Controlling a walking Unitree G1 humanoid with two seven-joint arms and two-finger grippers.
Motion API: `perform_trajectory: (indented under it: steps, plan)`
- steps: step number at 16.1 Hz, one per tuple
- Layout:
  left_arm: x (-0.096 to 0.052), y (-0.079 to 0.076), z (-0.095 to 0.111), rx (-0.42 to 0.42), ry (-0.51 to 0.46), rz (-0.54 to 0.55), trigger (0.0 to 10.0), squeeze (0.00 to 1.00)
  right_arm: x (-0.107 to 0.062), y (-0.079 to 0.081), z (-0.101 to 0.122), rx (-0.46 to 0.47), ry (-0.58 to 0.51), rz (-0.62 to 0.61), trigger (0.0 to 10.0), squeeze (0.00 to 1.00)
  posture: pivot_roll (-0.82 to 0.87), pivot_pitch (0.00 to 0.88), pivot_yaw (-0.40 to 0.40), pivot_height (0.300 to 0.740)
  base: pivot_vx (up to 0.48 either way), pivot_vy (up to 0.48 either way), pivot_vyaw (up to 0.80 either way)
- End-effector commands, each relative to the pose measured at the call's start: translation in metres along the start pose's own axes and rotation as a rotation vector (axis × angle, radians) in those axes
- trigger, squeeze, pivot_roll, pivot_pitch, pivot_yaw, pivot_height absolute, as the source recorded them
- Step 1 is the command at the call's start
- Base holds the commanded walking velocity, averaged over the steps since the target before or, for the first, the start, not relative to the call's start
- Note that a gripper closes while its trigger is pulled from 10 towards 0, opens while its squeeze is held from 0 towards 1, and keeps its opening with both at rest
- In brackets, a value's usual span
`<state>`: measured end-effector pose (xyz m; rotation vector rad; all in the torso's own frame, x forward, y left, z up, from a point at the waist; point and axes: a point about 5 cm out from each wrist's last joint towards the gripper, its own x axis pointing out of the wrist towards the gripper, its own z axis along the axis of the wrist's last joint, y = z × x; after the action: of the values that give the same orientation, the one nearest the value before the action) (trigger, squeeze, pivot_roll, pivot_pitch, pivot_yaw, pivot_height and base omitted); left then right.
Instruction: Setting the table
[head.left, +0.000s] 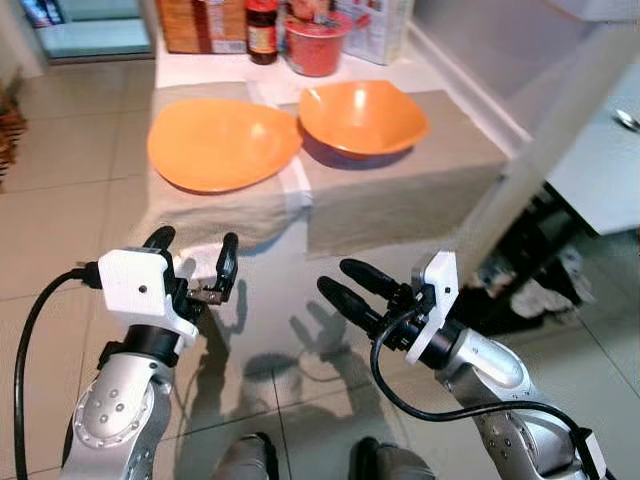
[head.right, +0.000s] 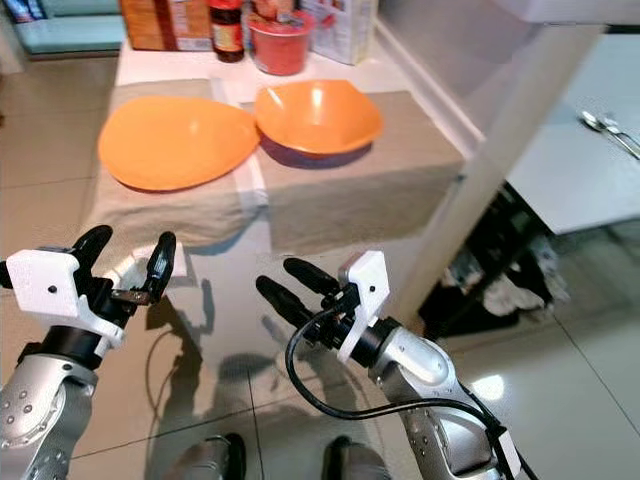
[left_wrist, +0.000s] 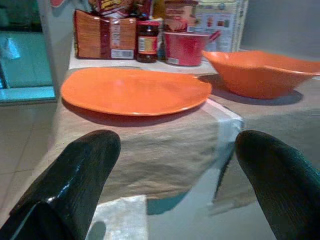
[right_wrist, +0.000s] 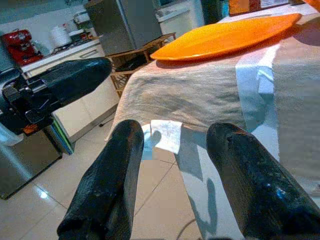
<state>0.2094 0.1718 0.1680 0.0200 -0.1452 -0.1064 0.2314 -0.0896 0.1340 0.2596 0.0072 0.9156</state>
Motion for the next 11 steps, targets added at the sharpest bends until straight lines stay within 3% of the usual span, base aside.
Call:
perform_trajectory:
  steps: [1,11]
  plan:
    - [0.000,-0.003,0.000,0.002,0.000,-0.011,10.0,0.00,0.001,0.001,0.004,-0.024,-0.007,-0.010,10.0,0.00,-0.04,0.147,-0.010,0.740,0.000,0.000,0.00]
    - [-0.011,-0.012,-0.004,-0.020,0.046,-0.021,10.0,0.00,-0.005,0.002,0.009,-0.046,0.002,-0.048,10.0,0.00,-0.04,0.223,-0.004,0.740,0.000,0.000,0.00]
